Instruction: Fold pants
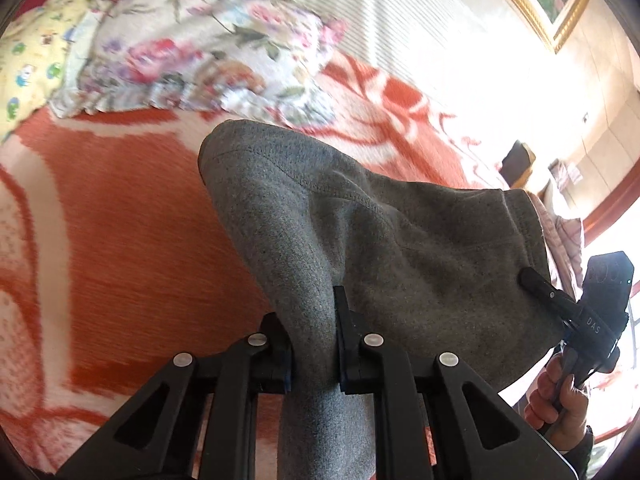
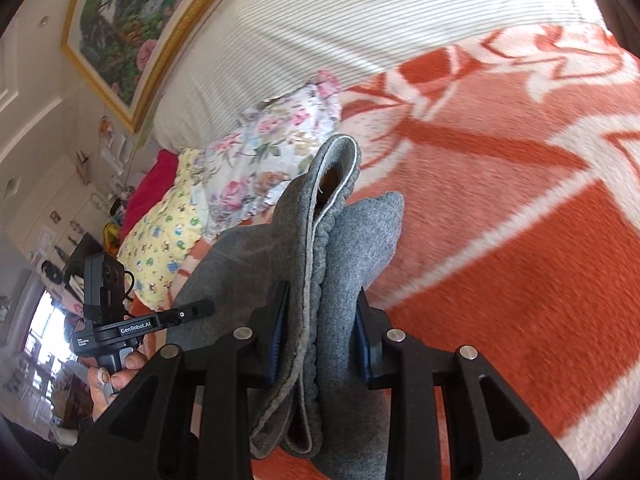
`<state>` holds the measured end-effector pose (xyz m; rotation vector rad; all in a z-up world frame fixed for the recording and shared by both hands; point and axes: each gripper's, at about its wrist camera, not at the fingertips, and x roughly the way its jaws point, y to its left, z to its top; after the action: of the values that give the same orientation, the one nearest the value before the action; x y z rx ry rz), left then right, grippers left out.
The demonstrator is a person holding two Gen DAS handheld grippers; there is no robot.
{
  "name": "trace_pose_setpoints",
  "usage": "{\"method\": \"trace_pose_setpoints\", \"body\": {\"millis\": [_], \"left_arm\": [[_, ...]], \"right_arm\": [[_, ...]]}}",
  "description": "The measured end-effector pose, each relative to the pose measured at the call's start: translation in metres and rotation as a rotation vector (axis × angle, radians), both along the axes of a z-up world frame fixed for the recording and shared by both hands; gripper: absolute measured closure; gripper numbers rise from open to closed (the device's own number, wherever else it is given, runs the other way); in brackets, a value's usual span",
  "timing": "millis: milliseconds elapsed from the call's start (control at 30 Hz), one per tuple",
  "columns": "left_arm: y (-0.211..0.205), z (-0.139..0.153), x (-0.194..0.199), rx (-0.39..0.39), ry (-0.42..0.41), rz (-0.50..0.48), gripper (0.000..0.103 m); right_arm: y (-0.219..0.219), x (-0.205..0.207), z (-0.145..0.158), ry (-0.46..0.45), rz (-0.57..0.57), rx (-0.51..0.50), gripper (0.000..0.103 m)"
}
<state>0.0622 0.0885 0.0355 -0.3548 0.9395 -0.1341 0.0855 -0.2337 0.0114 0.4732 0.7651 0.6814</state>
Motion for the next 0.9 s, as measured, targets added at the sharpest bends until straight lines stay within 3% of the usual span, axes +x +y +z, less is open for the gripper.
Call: {"method": "trace_pose_setpoints", "body": {"millis": [367, 667, 900], "left_arm": [[0.066, 0.010, 0.020, 0.023, -0.007, 0.101, 0.089], [0.093, 0.004, 0.058, 0.062, -0.003, 0.122, 0.089], [0.105, -0.024, 0.062, 0.084, 0.032, 0.117, 0.086]], "right_arm": [[0.061, 0.044, -0.003, 0.009, 0.079, 0.024, 0.072], [0.097, 0.092, -0.011, 0.015, 0.092, 0.021, 0.072], [0.102, 0.113, -0.037, 0.069, 0.091, -0.033, 0.068]]}}
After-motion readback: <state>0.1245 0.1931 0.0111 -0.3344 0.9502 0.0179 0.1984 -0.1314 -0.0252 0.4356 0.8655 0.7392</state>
